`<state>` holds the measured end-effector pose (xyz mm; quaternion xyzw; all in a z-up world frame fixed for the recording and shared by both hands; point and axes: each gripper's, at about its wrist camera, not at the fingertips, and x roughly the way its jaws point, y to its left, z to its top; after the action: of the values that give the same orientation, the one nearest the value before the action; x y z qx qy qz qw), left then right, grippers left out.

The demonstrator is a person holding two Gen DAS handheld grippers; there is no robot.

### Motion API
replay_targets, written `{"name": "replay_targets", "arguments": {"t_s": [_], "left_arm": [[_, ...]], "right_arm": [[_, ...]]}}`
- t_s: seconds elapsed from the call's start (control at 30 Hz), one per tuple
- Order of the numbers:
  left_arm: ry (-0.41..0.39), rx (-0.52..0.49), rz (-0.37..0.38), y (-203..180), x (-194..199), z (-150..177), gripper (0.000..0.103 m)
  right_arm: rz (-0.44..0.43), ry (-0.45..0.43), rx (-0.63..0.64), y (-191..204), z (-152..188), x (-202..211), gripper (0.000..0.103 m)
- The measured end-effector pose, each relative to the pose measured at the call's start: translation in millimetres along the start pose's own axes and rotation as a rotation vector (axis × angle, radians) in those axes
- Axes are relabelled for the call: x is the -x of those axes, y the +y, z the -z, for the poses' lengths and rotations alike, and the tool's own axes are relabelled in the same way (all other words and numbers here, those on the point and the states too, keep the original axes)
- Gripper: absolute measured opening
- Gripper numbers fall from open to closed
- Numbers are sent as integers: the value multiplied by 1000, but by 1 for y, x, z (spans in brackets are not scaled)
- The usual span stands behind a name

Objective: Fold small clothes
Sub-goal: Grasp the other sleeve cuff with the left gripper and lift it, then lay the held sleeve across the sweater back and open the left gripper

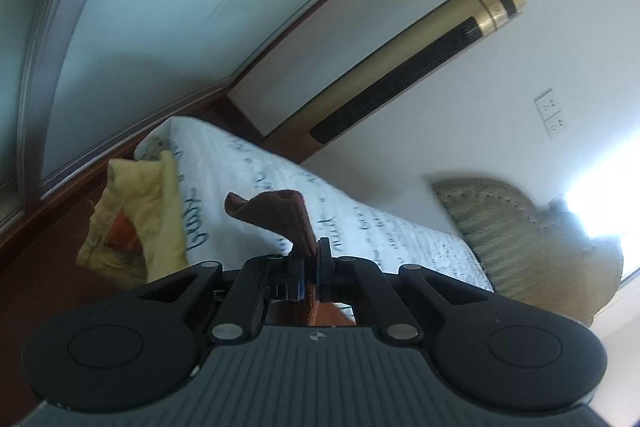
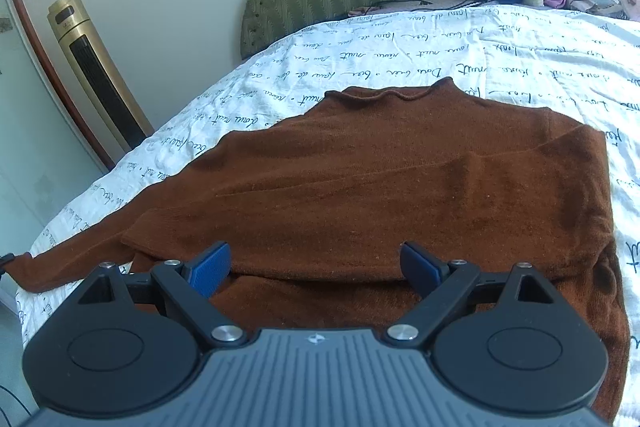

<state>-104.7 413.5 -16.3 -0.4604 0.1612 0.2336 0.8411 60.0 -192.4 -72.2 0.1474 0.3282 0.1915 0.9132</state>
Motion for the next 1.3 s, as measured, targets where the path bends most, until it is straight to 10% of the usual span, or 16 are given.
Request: {"name": "replay_targets", "arguments": {"t_s": [0.27, 0.6, 0.97, 1.3], "left_arm": [[13, -399, 79, -172, 18, 34, 4], [177, -816, 199, -330, -13, 234, 4], [369, -1038, 257, -395, -61, 421, 5], [397, -1059, 375, -426, -33, 451, 5]], "right_arm": [[48, -33, -78, -26, 2, 15, 93], [123, -103, -156, -63, 6, 46, 93], [173, -114, -222, -94, 21, 81, 93], [227, -171, -308, -110, 23, 103, 93]]}}
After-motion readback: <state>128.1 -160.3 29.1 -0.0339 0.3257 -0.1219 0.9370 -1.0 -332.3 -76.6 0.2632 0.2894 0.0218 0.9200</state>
